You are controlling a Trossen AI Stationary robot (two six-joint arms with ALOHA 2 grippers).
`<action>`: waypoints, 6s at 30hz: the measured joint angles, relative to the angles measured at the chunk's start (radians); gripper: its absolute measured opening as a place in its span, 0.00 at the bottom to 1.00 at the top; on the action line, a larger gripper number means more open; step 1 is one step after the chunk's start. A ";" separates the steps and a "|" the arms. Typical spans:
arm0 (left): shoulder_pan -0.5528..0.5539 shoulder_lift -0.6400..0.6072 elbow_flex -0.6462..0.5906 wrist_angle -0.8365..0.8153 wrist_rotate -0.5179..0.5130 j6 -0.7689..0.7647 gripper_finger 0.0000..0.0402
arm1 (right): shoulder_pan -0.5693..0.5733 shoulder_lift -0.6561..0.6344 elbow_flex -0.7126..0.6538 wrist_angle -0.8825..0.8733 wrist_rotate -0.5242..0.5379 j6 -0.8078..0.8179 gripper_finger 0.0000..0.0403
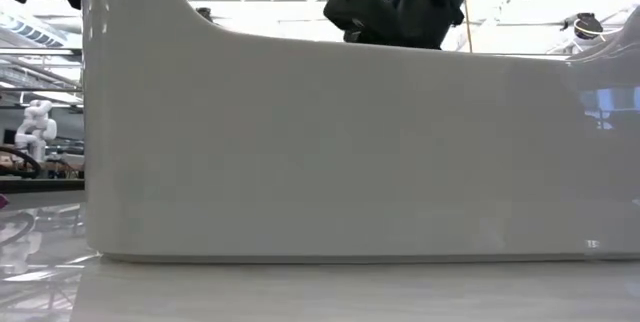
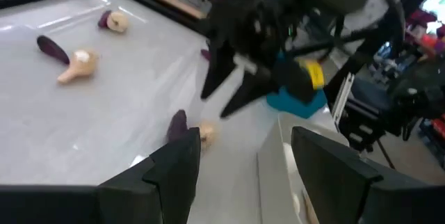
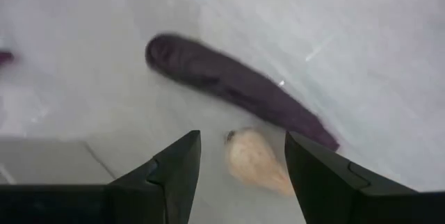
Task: Sort produce into baskets
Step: Put the garlic into the gray bin
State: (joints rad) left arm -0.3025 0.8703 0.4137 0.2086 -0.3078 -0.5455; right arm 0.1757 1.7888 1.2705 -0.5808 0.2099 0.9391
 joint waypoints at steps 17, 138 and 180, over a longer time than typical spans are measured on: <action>0.000 0.000 0.000 0.026 -0.135 -0.052 0.58 | 0.000 0.043 0.000 0.005 -0.001 -0.141 0.68; 0.077 0.383 0.149 0.080 0.202 0.133 0.58 | 0.376 -0.097 -0.006 0.295 -0.009 -0.009 0.35; 0.080 0.456 0.148 0.064 -0.136 -0.365 0.58 | -0.374 -0.237 -0.006 -0.057 -0.081 -0.800 0.61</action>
State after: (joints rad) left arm -0.2222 1.3262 0.5617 0.2729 -0.4440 -0.9104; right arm -0.1986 1.5517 1.2644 -0.6382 0.1291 0.1391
